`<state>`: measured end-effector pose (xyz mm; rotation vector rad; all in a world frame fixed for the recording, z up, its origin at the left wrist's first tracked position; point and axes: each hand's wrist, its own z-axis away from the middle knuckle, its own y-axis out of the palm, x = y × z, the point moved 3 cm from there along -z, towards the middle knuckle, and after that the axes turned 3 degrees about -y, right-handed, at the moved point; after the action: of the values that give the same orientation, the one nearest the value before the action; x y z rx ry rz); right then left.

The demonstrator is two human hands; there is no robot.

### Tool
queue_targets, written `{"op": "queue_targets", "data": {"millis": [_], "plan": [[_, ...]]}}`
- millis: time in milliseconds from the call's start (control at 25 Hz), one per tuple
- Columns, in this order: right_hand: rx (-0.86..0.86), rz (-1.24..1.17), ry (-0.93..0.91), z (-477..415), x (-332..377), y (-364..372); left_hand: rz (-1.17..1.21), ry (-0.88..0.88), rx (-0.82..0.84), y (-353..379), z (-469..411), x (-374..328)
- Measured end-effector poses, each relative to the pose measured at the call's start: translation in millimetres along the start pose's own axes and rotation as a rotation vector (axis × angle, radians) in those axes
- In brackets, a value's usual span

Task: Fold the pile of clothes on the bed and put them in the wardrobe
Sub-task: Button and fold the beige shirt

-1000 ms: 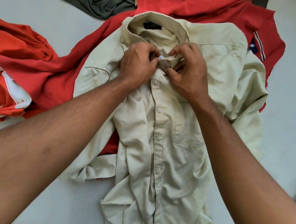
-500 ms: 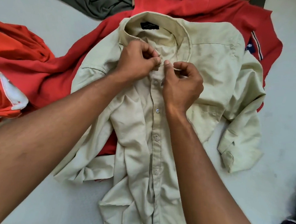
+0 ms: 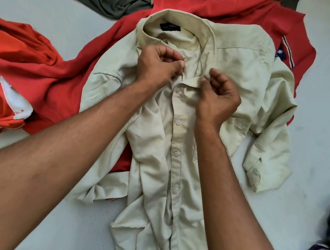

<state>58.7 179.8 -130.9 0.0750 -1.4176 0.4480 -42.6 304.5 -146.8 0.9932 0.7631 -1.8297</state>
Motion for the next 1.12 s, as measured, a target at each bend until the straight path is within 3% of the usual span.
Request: {"op": "queue_targets", "data": {"millis": [160, 320, 520, 800, 1120], "plan": [[0.186, 0.095, -0.099, 9, 4, 21, 0.073, -0.021, 0.016, 1, 8, 3], [0.159, 0.150, -0.176, 6, -1, 32, 0.143, -0.083, 0.019, 0, 8, 6], [0.101, 0.129, -0.097, -1, -16, 36, 0.117, -0.069, 0.024, 4, 10, 7], [0.148, -0.057, 0.082, -6, -25, 37, 0.171, -0.086, 0.009, 6, 8, 15], [0.197, -0.042, 0.040, -6, -28, 40, 0.149, -0.091, 0.024, 6, 6, 17]]}}
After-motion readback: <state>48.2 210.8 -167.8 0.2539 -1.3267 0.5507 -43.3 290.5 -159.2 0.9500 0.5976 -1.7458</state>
